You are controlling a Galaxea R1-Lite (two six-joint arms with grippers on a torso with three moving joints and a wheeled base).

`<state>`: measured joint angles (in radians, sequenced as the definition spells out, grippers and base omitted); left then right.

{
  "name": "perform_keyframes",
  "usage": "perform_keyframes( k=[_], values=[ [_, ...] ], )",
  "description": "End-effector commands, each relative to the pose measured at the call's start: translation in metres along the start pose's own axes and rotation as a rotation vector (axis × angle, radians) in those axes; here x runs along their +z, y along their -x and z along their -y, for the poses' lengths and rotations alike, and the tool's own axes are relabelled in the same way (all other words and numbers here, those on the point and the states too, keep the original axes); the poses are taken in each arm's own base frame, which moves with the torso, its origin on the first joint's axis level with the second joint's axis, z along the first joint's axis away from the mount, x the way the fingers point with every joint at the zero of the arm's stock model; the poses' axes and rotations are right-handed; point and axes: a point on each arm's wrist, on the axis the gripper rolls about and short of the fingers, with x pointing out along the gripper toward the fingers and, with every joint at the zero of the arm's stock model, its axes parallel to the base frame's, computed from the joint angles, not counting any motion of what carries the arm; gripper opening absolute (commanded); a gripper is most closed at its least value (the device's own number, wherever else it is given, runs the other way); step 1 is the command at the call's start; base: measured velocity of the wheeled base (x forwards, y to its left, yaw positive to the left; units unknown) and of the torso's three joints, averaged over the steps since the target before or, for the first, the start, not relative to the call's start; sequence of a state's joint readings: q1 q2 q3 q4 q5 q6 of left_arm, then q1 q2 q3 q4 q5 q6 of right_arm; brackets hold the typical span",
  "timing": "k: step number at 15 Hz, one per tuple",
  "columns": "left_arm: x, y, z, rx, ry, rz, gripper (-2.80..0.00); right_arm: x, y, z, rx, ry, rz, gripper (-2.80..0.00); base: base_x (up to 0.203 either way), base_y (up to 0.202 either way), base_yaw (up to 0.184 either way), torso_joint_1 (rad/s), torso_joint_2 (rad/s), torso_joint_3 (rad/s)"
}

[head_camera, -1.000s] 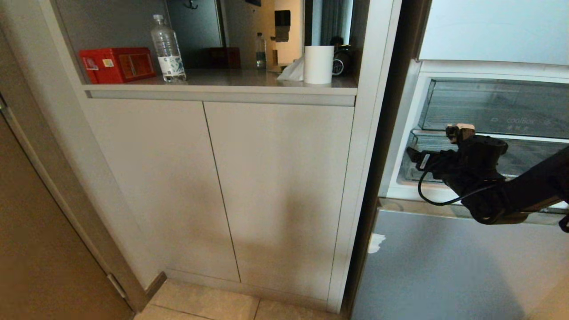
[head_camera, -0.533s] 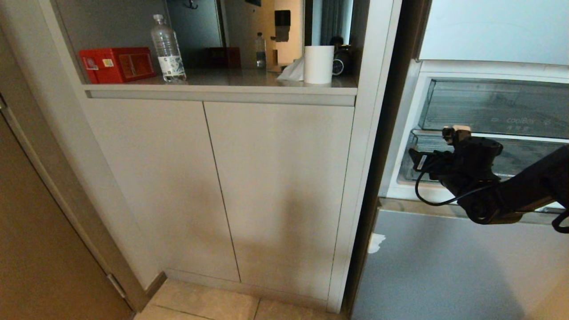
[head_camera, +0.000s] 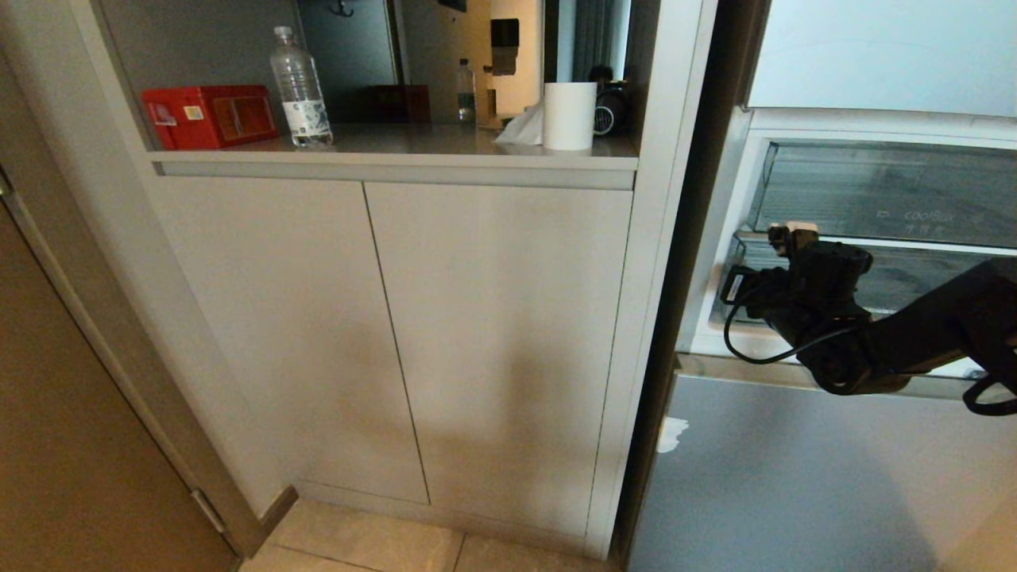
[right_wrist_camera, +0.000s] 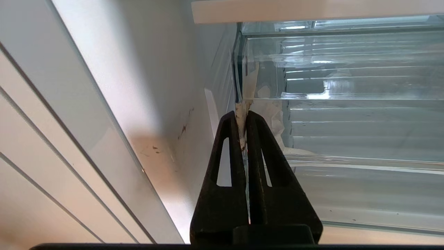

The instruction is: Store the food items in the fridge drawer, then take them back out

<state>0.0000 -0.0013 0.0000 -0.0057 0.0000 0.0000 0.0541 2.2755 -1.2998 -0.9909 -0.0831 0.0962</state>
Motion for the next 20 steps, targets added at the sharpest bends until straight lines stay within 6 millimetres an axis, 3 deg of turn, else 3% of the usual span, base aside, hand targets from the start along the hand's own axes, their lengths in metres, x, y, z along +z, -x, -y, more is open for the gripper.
perform_keyframes(
  k=[1, 3, 6, 13, 20],
  values=[
    [0.0, 0.0, 0.0, 0.0, 0.0, -0.001, -2.8, 0.001, 0.001, -0.004, 0.01, -0.003, 0.007, -2.8, 0.0, 0.0, 0.0, 0.0, 0.0, 0.0],
    [0.0, 0.0, 0.0, 0.0, 0.0, -0.001, -2.8, 0.003, 0.005, -0.004, 0.01, -0.004, 0.006, -2.8, 0.0, 0.0, 0.0, 0.0, 0.0, 0.0],
    [0.0, 0.0, 0.0, 0.0, 0.0, -0.001, -2.8, 0.01, 0.027, -0.003, 0.013, -0.008, -0.018, -2.8, 0.0, 0.0, 0.0, 0.0, 0.0, 0.0],
    [0.0, 0.0, 0.0, 0.001, 0.0, -0.001, -2.8, 0.025, 0.096, 0.001, 0.014, -0.005, -0.054, -2.8, 0.0, 0.0, 0.0, 0.0, 0.0, 0.0],
    [0.0, 0.0, 0.0, 0.0, 0.0, -0.001, -2.8, 0.007, 0.084, 0.011, -0.011, -0.079, -0.03, -2.8, 0.0, 0.0, 0.0, 0.0, 0.0, 0.0]
  ],
)
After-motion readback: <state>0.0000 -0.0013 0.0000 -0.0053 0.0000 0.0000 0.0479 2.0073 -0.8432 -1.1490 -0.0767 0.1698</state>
